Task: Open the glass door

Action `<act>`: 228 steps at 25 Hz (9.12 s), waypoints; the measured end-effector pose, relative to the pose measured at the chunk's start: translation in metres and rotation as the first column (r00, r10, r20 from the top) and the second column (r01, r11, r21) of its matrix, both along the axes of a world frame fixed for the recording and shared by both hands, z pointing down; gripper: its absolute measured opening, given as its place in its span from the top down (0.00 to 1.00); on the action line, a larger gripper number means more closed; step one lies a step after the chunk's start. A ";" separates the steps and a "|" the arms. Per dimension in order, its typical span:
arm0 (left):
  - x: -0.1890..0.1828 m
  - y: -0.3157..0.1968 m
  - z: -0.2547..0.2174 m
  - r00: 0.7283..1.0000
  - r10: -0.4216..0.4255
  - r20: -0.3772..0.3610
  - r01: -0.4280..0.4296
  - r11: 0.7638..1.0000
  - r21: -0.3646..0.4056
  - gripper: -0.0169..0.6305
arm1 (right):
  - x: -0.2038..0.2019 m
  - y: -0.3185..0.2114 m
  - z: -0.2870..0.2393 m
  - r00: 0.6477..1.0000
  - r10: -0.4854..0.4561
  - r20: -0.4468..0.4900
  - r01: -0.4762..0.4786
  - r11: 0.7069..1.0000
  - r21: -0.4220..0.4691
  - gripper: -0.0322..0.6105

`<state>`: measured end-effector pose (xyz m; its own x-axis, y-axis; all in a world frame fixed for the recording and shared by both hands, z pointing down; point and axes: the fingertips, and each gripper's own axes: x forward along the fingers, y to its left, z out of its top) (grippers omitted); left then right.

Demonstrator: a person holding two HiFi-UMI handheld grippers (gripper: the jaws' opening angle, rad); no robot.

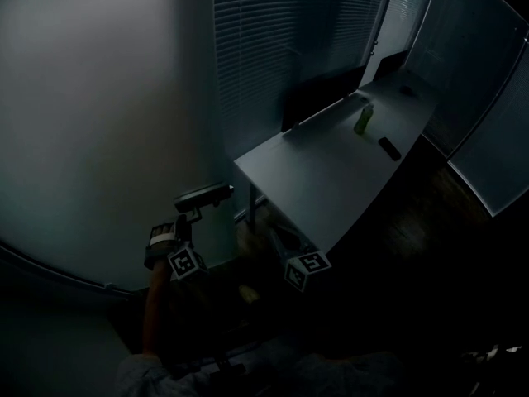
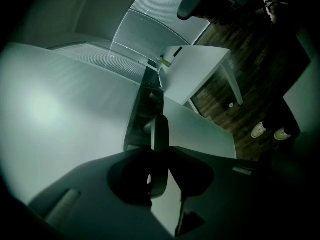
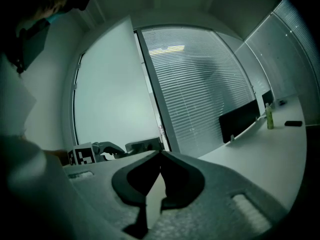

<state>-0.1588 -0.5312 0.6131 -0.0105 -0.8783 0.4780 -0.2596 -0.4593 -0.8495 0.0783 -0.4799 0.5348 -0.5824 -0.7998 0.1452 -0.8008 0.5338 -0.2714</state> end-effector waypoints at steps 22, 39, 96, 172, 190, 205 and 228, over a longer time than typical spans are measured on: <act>0.021 0.070 -0.008 0.997 0.072 -0.019 -0.072 0.997 0.012 0.81 | 0.025 0.093 -0.013 0.994 0.099 -0.055 -0.098 0.995 0.019 0.95; 0.029 0.118 -0.015 0.987 0.158 -0.023 -0.159 0.987 0.001 0.81 | 0.036 0.134 0.006 0.988 0.144 -0.063 -0.146 0.989 -0.027 0.95; 0.027 0.310 0.001 0.951 0.306 -0.052 -0.307 0.951 -0.027 0.79 | 0.042 0.385 0.007 0.963 0.263 -0.055 -0.263 0.965 0.009 0.95; -0.062 0.574 0.001 0.925 0.378 -0.026 -0.379 0.924 -0.050 0.77 | -0.042 0.661 0.003 0.934 0.353 -0.050 -0.350 0.935 0.051 0.95; -0.086 0.599 -0.002 0.928 0.372 -0.015 -0.372 0.926 -0.070 0.76 | -0.059 0.658 0.002 0.942 0.333 -0.031 -0.332 0.942 0.047 0.95; -0.107 0.636 -0.003 0.937 0.349 -0.020 -0.349 0.934 -0.070 0.75 | -0.073 0.664 0.010 0.958 0.283 -0.037 -0.283 0.959 0.023 0.95; -0.144 0.668 0.000 0.978 0.204 0.041 -0.202 0.978 -0.053 0.74 | -0.101 0.658 0.018 0.992 0.119 -0.032 -0.119 0.993 0.009 0.95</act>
<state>-0.3024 0.1370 0.6133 0.1428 -0.8404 0.5228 -0.1185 -0.5389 -0.8340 -0.0229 0.1780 0.5524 -0.4782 -0.8642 0.1564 -0.8670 0.4361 -0.2411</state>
